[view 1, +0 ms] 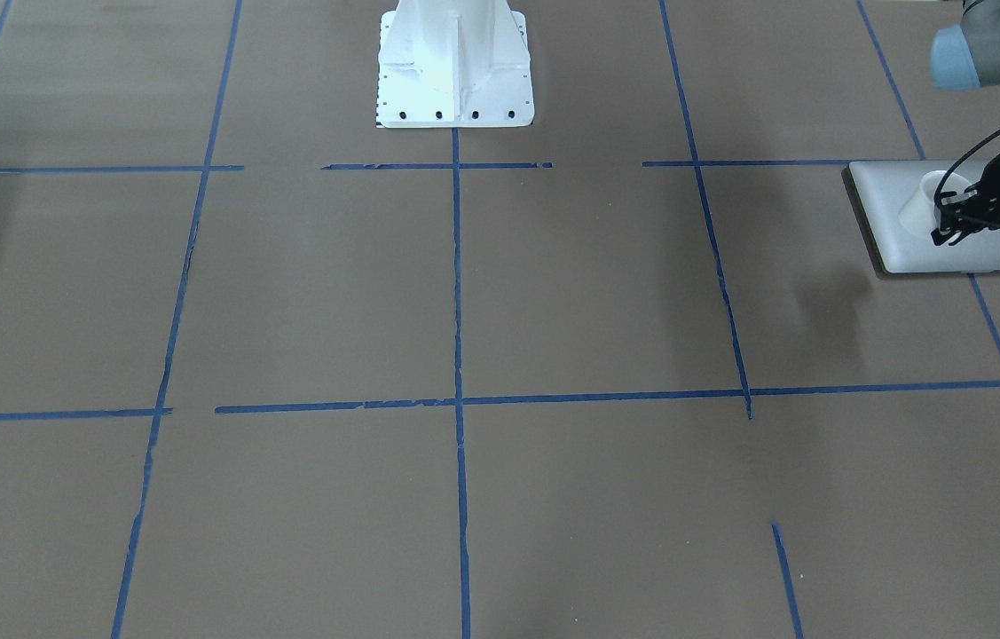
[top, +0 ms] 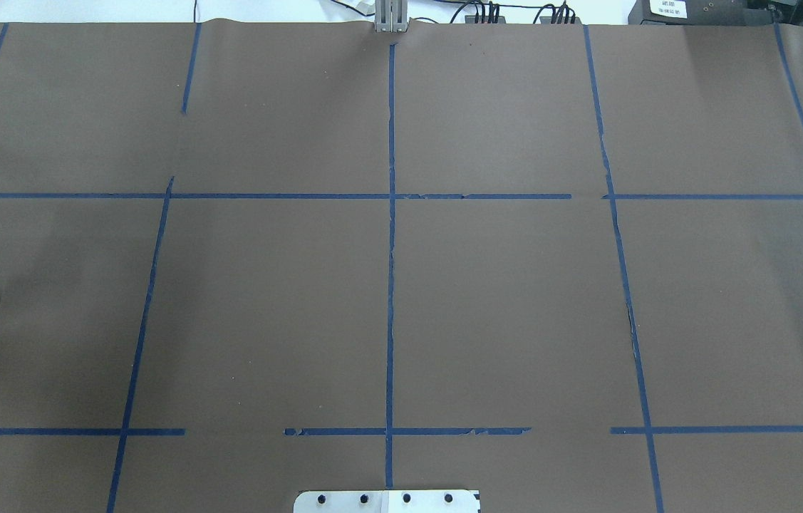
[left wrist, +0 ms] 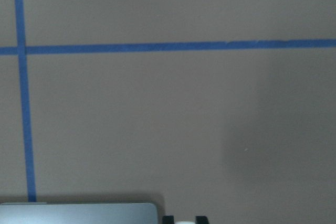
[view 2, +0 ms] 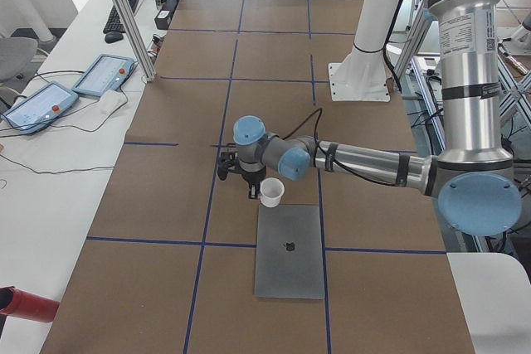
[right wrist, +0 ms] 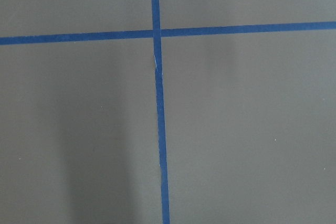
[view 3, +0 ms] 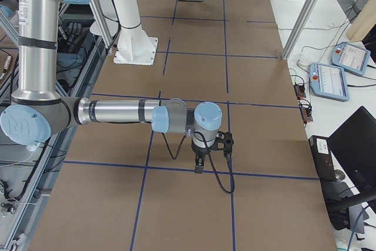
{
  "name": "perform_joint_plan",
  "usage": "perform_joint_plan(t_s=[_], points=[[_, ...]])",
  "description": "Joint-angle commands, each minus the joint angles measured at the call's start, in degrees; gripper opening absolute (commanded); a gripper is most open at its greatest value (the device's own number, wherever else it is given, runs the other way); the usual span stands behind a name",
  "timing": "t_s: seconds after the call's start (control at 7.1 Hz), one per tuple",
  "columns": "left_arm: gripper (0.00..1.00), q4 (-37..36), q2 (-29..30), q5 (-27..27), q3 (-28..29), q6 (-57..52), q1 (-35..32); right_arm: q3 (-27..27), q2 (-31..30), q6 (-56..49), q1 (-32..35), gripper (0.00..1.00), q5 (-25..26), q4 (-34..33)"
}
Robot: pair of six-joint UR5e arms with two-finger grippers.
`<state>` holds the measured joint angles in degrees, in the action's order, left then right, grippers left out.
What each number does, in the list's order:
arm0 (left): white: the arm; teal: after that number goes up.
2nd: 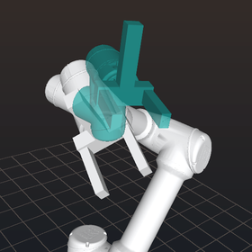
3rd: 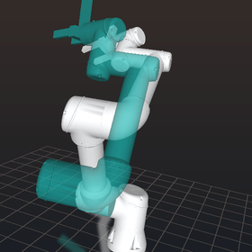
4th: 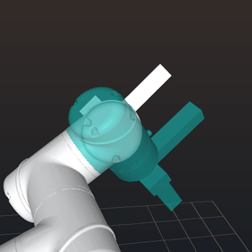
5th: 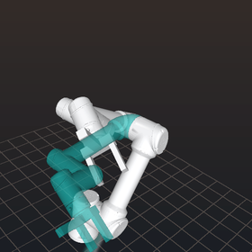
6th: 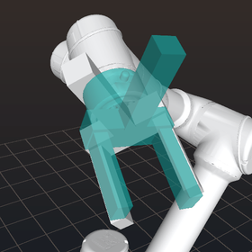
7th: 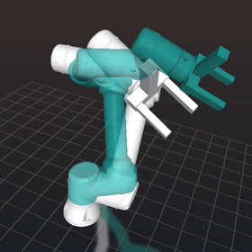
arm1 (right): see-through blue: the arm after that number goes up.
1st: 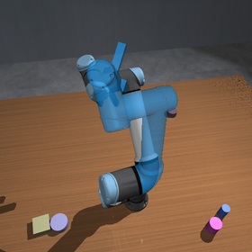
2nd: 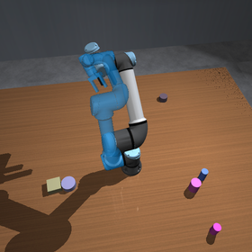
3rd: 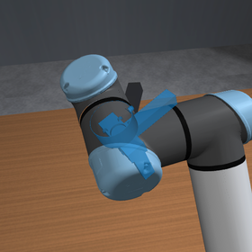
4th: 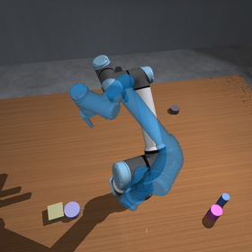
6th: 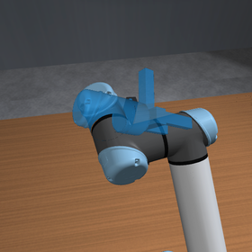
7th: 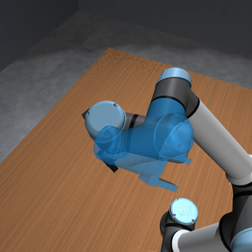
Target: Place cup on laptop
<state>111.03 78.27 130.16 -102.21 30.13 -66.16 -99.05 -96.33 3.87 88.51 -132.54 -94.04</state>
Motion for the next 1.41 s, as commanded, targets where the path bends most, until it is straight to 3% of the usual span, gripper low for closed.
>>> perform_joint_plan(t_s=[0.0, 0.28, 0.85, 0.99, 1.27], points=[[0.00, 10.14, -4.18, 0.18, 5.85, 0.11, -0.11, 0.00, 0.00, 0.00, 0.00, 1.00, 0.00, 0.00], [0.00, 16.56, -4.01, 0.44, 12.28, 0.19, -0.02, 0.00, 0.00, 0.00, 0.00, 1.00, 0.00, 0.00], [0.00, 16.67, -4.18, 0.35, 13.00, -1.29, -0.11, 0.00, 0.00, 0.00, 0.00, 1.00, 0.00, 0.00], [0.99, 16.67, -4.18, 0.44, 14.05, -5.21, -0.89, 0.00, 0.00, 0.00, 0.00, 1.00, 0.00, 0.00], [1.00, 16.06, -3.31, 0.53, 13.97, -6.04, -3.52, 0.00, 0.00, 0.00, 0.00, 1.00, 0.00, 0.00]])
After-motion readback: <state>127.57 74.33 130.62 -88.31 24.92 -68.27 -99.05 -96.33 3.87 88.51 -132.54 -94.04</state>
